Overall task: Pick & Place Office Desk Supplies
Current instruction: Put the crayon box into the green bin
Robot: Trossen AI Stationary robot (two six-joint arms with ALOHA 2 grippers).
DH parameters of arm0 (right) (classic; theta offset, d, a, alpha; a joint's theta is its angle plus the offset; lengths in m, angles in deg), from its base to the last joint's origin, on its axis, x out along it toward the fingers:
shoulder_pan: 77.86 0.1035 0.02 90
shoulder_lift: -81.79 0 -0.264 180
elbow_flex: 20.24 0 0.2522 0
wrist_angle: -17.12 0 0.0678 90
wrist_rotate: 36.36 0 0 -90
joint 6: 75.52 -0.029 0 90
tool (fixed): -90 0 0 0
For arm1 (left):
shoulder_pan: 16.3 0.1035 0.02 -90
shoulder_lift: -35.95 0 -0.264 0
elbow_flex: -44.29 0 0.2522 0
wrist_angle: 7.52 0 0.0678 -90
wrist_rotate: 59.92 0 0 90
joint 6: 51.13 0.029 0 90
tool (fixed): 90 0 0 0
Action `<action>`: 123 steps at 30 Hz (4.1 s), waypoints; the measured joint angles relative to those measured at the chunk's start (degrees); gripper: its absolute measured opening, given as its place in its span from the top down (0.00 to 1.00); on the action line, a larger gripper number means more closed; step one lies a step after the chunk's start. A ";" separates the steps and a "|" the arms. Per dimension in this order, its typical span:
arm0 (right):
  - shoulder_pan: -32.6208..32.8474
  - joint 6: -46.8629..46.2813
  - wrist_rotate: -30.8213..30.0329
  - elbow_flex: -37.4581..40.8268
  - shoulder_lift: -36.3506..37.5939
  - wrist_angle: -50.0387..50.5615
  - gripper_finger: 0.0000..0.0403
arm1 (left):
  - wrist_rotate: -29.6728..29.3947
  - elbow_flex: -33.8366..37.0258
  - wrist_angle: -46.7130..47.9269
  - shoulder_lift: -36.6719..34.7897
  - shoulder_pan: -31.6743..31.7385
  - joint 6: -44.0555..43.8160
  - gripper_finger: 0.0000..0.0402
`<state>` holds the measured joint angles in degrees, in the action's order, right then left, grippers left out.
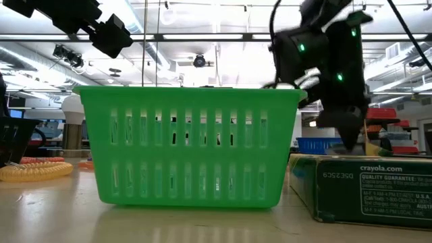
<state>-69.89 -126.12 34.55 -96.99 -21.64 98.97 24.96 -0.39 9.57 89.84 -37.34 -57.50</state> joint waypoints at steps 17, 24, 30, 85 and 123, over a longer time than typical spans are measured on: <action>-0.21 3.59 -2.93 -16.10 0.06 17.72 1.00 | -0.40 -0.04 -0.12 0.00 0.00 0.00 0.30; -1.74 6.02 -1.68 -18.83 1.08 20.53 1.00 | -0.39 -0.03 -0.12 0.00 0.00 0.00 0.30; -2.35 6.48 -1.87 -18.84 1.60 20.12 1.00 | -0.39 -0.03 -0.09 0.00 0.00 -0.02 0.30; 0.45 8.29 -3.92 -17.82 2.62 8.00 1.00 | -0.45 0.02 0.20 0.00 0.02 -0.28 0.30; 0.88 9.05 0.48 -18.05 2.62 3.35 0.99 | -1.03 0.02 0.29 0.00 0.02 -0.26 0.30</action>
<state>-69.02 -117.06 35.03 -115.04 -19.02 102.32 23.93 -0.37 9.86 89.84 -37.32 -57.76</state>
